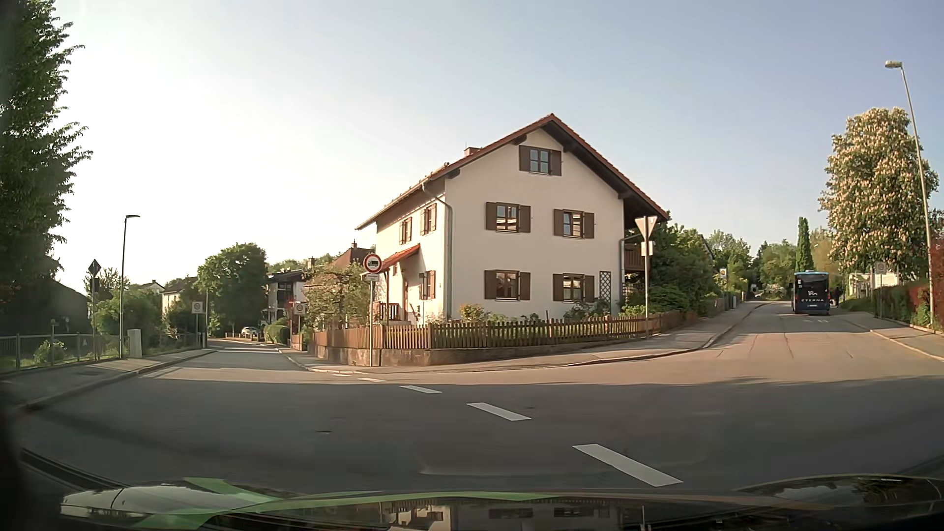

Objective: Follow the waypoints while adhering to traffic rules and regulations

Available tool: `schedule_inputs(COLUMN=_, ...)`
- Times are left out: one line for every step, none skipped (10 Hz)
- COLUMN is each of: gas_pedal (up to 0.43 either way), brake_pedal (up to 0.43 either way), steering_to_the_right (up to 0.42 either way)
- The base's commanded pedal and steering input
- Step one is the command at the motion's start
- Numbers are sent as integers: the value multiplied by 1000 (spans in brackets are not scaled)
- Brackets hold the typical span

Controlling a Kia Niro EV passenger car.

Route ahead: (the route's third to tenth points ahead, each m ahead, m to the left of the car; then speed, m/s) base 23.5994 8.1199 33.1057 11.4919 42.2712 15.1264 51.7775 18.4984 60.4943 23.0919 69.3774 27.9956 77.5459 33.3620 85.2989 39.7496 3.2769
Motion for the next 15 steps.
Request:
schedule_inputs(gas_pedal=67, brake_pedal=0, steering_to_the_right=-302)
schedule_inputs(gas_pedal=67, brake_pedal=0, steering_to_the_right=-304)
schedule_inputs(gas_pedal=67, brake_pedal=0, steering_to_the_right=-307)
schedule_inputs(gas_pedal=67, brake_pedal=0, steering_to_the_right=-308)
schedule_inputs(gas_pedal=67, brake_pedal=0, steering_to_the_right=-311)
schedule_inputs(gas_pedal=67, brake_pedal=0, steering_to_the_right=-313)
schedule_inputs(gas_pedal=67, brake_pedal=0, steering_to_the_right=-312)
schedule_inputs(gas_pedal=67, brake_pedal=0, steering_to_the_right=-308)
schedule_inputs(gas_pedal=67, brake_pedal=0, steering_to_the_right=-297)
schedule_inputs(gas_pedal=67, brake_pedal=0, steering_to_the_right=-286)
schedule_inputs(gas_pedal=67, brake_pedal=0, steering_to_the_right=-271)
schedule_inputs(gas_pedal=67, brake_pedal=0, steering_to_the_right=-256)
schedule_inputs(gas_pedal=79, brake_pedal=0, steering_to_the_right=-238)
schedule_inputs(gas_pedal=79, brake_pedal=0, steering_to_the_right=-213)
schedule_inputs(gas_pedal=79, brake_pedal=0, steering_to_the_right=-181)
